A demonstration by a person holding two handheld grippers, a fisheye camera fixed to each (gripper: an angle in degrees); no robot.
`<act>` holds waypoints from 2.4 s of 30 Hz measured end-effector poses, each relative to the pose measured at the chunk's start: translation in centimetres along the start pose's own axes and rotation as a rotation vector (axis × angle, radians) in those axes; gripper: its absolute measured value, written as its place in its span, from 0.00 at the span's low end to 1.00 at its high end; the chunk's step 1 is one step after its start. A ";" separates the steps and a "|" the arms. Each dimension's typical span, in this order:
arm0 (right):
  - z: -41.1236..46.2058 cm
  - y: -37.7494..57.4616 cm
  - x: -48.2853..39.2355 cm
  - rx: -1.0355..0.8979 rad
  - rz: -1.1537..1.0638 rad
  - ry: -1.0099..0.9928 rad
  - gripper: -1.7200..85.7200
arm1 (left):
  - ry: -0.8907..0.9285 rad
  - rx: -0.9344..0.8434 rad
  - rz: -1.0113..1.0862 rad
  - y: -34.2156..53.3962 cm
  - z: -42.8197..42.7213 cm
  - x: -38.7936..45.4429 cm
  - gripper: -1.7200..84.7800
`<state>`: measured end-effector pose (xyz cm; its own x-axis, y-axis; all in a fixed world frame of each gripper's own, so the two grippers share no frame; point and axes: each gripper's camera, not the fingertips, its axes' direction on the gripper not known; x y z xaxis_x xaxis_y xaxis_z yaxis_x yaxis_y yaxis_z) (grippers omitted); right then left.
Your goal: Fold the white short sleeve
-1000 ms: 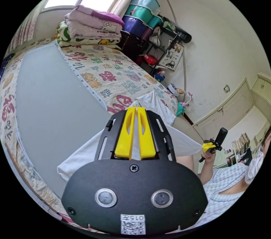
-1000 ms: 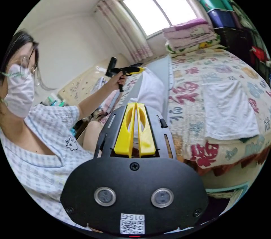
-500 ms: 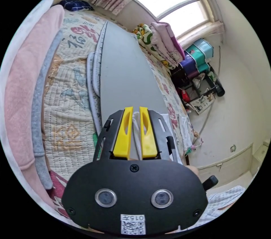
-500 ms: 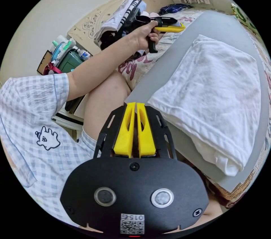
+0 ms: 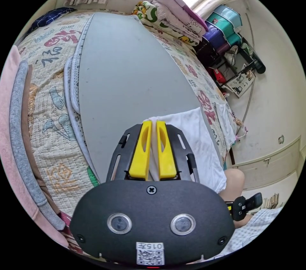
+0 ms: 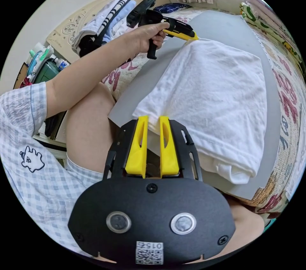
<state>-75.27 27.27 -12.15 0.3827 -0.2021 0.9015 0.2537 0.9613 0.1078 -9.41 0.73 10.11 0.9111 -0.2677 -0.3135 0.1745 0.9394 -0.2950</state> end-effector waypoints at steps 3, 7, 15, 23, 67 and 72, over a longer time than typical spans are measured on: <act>0.7 2.9 2.6 -0.010 0.011 -0.009 0.03 | 0.038 0.056 -0.017 0.5 -1.4 -0.1 0.03; 1.2 7.0 5.6 -0.013 -0.060 -0.026 0.02 | -0.009 0.063 -0.005 1.3 -2.7 0.1 0.02; 5.7 14.0 13.1 -0.053 0.014 -0.035 0.02 | -0.167 -0.051 0.038 2.5 -0.9 -0.5 0.03; 5.5 23.0 20.6 -0.037 0.008 -0.058 0.02 | -0.154 -0.023 0.013 4.0 -3.1 -2.0 0.07; 28.3 35.5 51.4 -0.371 0.309 1.352 0.01 | 0.163 0.295 -0.526 17.6 -4.3 -6.6 0.01; 27.4 38.1 53.0 -0.379 0.301 1.357 0.01 | 0.201 0.283 -0.552 17.7 -3.4 -6.8 0.01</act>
<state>-69.62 58.27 51.22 0.9427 -0.2307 -0.2410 0.1468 0.9355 -0.3213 -13.83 18.42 3.93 0.5767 -0.7360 -0.3547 0.7132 0.6653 -0.2208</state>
